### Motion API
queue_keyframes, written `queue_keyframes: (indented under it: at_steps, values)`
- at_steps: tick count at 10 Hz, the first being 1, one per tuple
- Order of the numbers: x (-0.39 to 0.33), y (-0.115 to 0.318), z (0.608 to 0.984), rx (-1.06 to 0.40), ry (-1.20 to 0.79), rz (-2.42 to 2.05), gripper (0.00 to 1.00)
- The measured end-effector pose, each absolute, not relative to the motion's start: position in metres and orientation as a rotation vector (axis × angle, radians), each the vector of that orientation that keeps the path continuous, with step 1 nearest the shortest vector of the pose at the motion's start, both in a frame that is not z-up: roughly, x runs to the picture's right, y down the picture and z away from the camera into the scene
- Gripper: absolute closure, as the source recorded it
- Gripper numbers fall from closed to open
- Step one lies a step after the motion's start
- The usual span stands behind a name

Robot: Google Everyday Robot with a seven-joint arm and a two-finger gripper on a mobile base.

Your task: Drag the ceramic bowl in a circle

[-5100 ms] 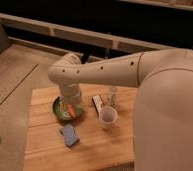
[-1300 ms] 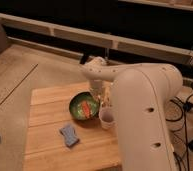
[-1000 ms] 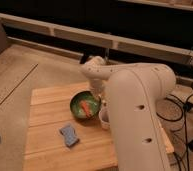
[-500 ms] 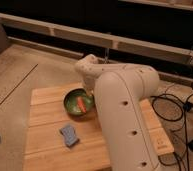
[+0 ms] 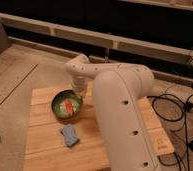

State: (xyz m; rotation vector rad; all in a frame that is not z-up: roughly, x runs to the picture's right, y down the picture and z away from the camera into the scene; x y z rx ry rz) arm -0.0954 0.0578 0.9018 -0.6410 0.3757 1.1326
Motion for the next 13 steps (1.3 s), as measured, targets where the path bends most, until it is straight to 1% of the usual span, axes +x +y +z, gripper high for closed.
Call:
queue_keyframes:
  at_steps: [2, 4, 6, 9, 11, 13]
  values:
    - [-0.09, 0.081, 0.879, -0.669, 0.399, 1.147, 1.0]
    - [-0.067, 0.103, 0.865, -0.674, 0.463, 1.165, 1.0]
    - [-0.025, 0.108, 0.859, -0.635, 0.55, 1.213, 1.0]
    - [0.016, 0.088, 0.871, -0.56, 0.614, 1.261, 1.0]
    - [0.021, 0.076, 0.891, -0.538, 0.621, 1.248, 1.0]
    - [0.006, 0.065, 0.915, -0.543, 0.597, 1.215, 1.0]
